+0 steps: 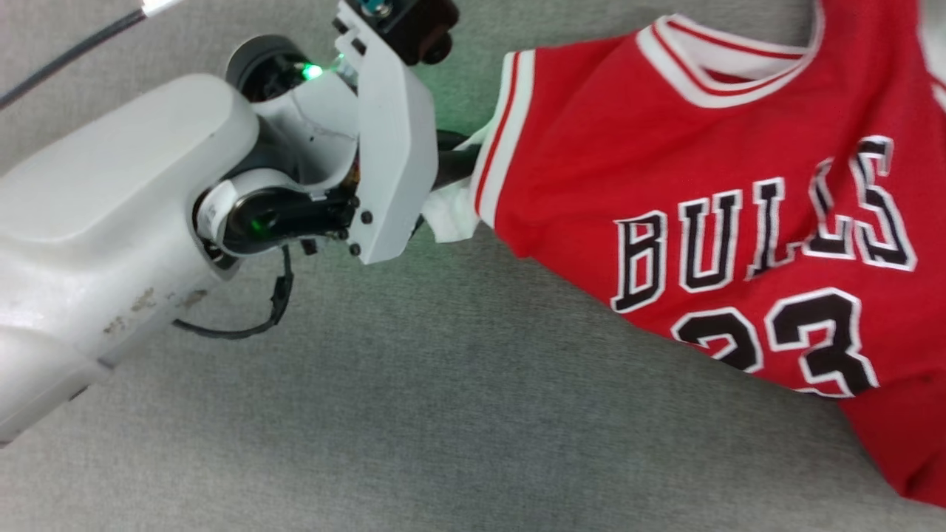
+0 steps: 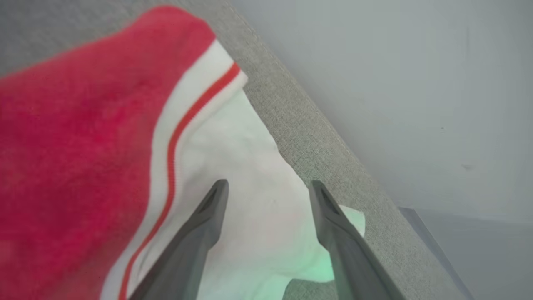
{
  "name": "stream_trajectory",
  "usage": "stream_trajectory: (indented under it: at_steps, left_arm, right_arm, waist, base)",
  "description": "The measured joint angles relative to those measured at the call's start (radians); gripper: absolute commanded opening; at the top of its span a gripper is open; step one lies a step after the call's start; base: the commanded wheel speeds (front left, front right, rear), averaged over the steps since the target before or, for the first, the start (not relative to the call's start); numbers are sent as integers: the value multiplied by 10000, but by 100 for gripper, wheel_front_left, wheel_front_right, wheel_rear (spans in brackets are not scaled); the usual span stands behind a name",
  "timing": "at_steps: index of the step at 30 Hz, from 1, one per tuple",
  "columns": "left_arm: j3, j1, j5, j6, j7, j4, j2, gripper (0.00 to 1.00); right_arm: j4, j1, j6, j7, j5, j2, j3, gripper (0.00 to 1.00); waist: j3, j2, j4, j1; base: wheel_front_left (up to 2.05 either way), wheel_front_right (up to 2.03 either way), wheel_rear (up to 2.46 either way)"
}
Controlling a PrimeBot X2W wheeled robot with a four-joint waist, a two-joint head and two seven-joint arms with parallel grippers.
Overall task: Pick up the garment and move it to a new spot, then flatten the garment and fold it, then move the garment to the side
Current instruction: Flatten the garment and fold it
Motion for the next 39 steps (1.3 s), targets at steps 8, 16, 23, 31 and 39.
stream_trajectory:
  at_steps: [8, 16, 23, 31, 39]
  left_arm:
    - [-15, -201, 4, -27, -253, -322, -75, 0]
    - [-77, -227, -56, -29, -397, -384, -35, 0]
    - [-146, -198, -79, -25, -1411, -242, 161, 0]
    - [-79, -195, 42, -25, -3549, 209, 420, 0]
    - [489, -375, 8, -25, -5551, 1676, 573, 0]
  right_arm:
    - [397, -987, -13, 669, 635, -10, 744, 90]
    - [198, -870, -2, 851, 1267, -136, 757, 0]
    - [1402, -860, 2, -1020, 1676, -153, 888, 0]
    - [2366, -650, 2, -3202, 2663, -257, 608, 0]
    - [3559, -405, 2, -4750, 3181, -249, -79, 0]
  waist:
    - [503, 0, 451, 0]
    - [484, 0, 463, 0]
    - [174, 0, 310, 0]
    - [-538, 0, -22, 0]
    - [-1180, 0, -549, 0]
  base:
    - [0, 0, 0]
    - [0, 0, 0]
    - [0, 0, 0]
    - [0, 0, 0]
    - [0, 0, 0]
